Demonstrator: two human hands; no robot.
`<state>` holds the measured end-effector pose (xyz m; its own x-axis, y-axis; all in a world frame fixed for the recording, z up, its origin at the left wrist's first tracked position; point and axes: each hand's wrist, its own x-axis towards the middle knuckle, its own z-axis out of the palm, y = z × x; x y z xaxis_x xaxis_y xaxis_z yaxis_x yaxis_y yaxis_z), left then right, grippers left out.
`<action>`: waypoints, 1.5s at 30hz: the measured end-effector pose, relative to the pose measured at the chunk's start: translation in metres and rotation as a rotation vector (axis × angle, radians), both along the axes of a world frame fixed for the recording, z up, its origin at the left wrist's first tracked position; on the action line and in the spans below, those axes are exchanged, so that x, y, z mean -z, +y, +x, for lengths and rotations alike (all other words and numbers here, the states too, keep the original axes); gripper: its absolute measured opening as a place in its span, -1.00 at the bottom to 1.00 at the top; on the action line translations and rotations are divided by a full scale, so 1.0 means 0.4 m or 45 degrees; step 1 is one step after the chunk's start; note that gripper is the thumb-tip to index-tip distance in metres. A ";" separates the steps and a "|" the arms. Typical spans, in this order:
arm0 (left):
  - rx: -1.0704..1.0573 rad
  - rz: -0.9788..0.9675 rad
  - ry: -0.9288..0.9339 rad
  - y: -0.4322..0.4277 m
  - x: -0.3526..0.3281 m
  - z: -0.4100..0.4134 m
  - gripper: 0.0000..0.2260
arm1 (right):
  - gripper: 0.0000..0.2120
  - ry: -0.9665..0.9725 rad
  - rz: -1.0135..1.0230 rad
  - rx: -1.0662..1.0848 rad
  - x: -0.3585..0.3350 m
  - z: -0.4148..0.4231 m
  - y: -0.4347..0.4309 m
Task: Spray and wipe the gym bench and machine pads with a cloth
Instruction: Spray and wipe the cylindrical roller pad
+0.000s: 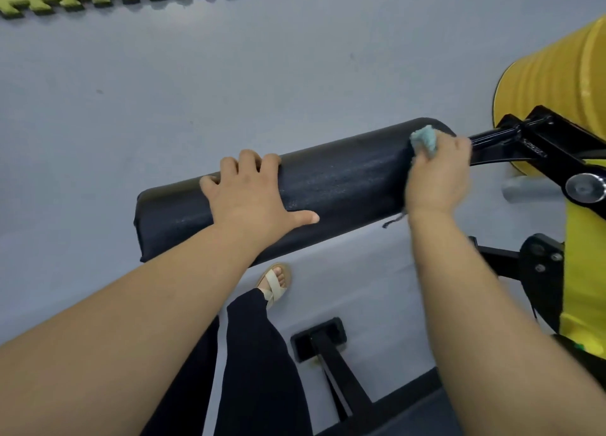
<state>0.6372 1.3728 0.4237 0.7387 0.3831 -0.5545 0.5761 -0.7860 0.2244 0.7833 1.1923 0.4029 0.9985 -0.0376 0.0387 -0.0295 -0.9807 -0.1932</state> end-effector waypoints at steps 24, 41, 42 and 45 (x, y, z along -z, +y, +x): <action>0.040 0.076 0.007 -0.011 0.013 -0.001 -0.16 | -0.88 0.028 0.105 -0.474 -0.001 -0.151 0.144; 0.070 0.093 -0.009 -0.011 0.015 -0.006 -0.13 | -0.73 -0.173 0.252 -0.204 -0.007 0.040 -0.045; 0.071 0.095 -0.007 -0.010 0.015 -0.006 -0.13 | -0.74 -0.170 0.250 -0.257 -0.003 0.030 -0.041; 0.074 0.091 -0.009 -0.010 0.017 -0.009 -0.12 | -0.62 -0.226 0.050 -0.454 0.023 -0.017 -0.038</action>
<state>0.6338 1.3689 0.4171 0.7644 0.3782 -0.5221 0.5279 -0.8321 0.1701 0.7766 1.1771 0.3937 0.9270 0.3056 0.2174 0.3490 -0.9151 -0.2019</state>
